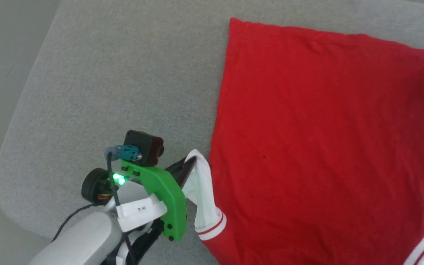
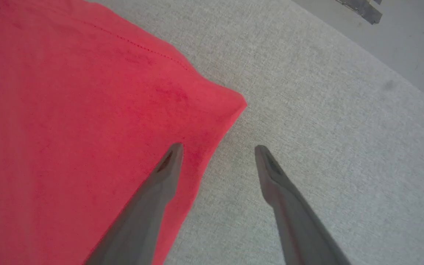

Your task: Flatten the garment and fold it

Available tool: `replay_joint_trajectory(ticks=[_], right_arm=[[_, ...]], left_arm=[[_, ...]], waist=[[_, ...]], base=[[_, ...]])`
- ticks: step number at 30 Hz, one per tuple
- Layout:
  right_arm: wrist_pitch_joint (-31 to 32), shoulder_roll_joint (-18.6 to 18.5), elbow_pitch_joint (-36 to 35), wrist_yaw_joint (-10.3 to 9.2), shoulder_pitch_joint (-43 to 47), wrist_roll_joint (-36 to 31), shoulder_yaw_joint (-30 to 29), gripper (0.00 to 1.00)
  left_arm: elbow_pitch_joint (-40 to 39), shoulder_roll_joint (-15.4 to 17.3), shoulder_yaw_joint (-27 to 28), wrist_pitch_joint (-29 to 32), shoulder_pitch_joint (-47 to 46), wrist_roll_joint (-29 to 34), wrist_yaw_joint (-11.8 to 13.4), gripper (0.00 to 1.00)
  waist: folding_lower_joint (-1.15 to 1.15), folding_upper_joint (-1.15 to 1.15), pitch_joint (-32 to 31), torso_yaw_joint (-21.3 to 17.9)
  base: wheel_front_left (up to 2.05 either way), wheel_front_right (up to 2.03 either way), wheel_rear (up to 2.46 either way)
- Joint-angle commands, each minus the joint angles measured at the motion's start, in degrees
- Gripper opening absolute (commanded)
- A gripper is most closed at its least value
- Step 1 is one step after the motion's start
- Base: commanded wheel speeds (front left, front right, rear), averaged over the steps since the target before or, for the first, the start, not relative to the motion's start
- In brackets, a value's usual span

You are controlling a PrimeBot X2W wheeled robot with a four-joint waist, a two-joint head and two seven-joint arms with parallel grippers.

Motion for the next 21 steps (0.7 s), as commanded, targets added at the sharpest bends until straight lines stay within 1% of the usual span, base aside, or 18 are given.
replay_joint_trajectory(ticks=[1, 6, 15, 16, 17, 21], right_arm=[[-0.2, -0.2, 0.7, -0.06, -1.0, -0.6, 0.8, 1.0], [-0.6, -1.8, 2.2, -0.06, -1.8, -1.5, 3.1, 1.0], [-1.3, -3.5, 3.6, -0.06, -1.7, -0.8, 5.3, 1.0], [-1.1, -3.6, 3.7, -0.06, -1.7, -0.6, 5.5, 0.47], [-1.0, -3.7, 3.7, -0.06, -1.7, -0.4, 5.8, 0.0], [-1.0, -4.0, 3.8, -0.06, -1.3, 0.4, 6.8, 0.0]], left_arm=[[0.5, -0.8, -0.2, -0.6, -1.2, 0.8, 0.0, 0.0], [1.3, -2.1, -0.7, -1.3, -1.8, 1.1, -0.3, 0.0], [2.2, -2.8, -1.0, -1.9, -2.1, 1.0, -0.7, 0.0], [2.3, -2.8, -1.0, -1.9, -2.1, 1.0, -0.6, 0.0], [2.4, -2.9, -1.0, -1.9, -2.1, 1.0, -0.6, 0.0], [2.9, -2.9, -1.0, -2.0, -2.0, 0.8, -0.7, 0.0]], waist=[[-0.01, 0.0, 2.6, 2.5], [-0.01, 0.0, 3.5, 3.2], [-0.01, 0.0, 4.6, 3.9], [-0.01, 0.0, 4.7, 3.9], [-0.01, 0.0, 4.8, 3.9], [-0.01, 0.0, 4.4, 3.8]], base=[[0.0, 0.0, 0.0], [0.0, 0.0, 0.0], [0.0, 0.0, 0.0], [0.0, 0.0, 0.0], [0.0, 0.0, 0.0], [0.0, 0.0, 0.0]])
